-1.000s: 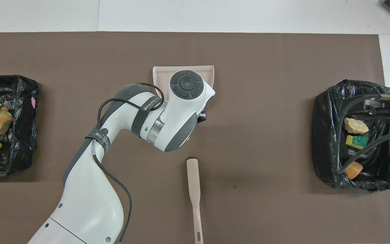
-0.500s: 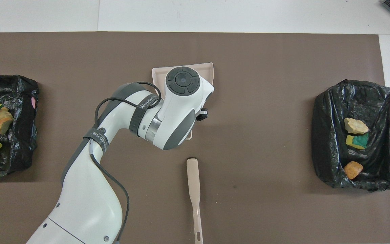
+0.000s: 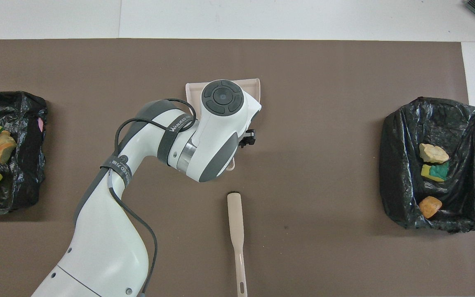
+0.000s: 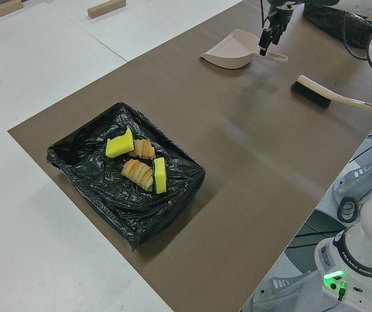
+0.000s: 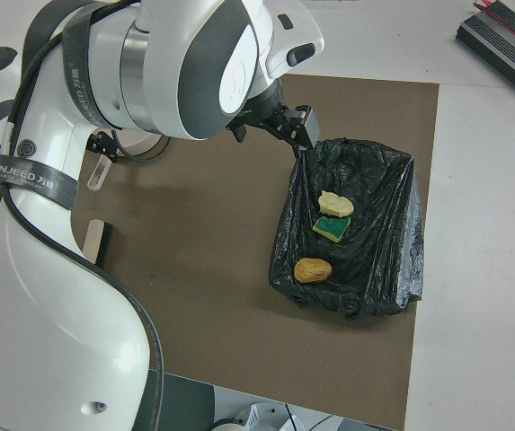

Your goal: Sweep and dump trash in bin

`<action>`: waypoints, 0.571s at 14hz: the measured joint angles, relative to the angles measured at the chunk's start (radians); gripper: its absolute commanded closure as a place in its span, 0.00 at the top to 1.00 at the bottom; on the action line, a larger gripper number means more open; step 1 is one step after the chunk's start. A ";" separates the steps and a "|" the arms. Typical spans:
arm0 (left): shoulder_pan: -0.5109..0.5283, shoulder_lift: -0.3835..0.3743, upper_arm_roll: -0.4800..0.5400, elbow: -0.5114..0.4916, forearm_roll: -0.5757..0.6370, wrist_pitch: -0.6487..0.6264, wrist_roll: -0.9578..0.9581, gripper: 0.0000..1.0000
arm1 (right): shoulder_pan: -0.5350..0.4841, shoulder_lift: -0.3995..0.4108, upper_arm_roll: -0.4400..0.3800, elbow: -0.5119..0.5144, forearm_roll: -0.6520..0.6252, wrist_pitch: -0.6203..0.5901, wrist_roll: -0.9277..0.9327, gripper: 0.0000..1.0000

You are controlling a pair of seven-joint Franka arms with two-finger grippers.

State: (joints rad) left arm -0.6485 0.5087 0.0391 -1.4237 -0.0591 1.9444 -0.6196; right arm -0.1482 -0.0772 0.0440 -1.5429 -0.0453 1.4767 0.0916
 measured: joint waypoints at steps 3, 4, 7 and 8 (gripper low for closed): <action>0.073 -0.125 0.011 -0.079 0.003 -0.050 0.016 1.00 | 0.016 -0.001 0.003 0.000 0.000 0.000 0.000 1.00; 0.102 -0.175 0.013 -0.119 0.004 -0.063 0.047 1.00 | 0.016 -0.001 0.003 0.000 0.000 0.000 0.000 1.00; 0.202 -0.353 0.017 -0.264 0.004 -0.086 0.195 1.00 | 0.016 -0.002 0.003 0.000 0.000 0.000 0.000 1.00; 0.236 -0.412 0.018 -0.304 0.006 -0.111 0.227 1.00 | 0.016 -0.002 0.003 0.000 0.000 0.000 0.000 1.00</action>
State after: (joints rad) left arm -0.4129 0.0971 0.0571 -1.7280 -0.0534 1.8332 -0.3923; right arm -0.1325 -0.0793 0.0472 -1.5428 -0.0453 1.4767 0.0916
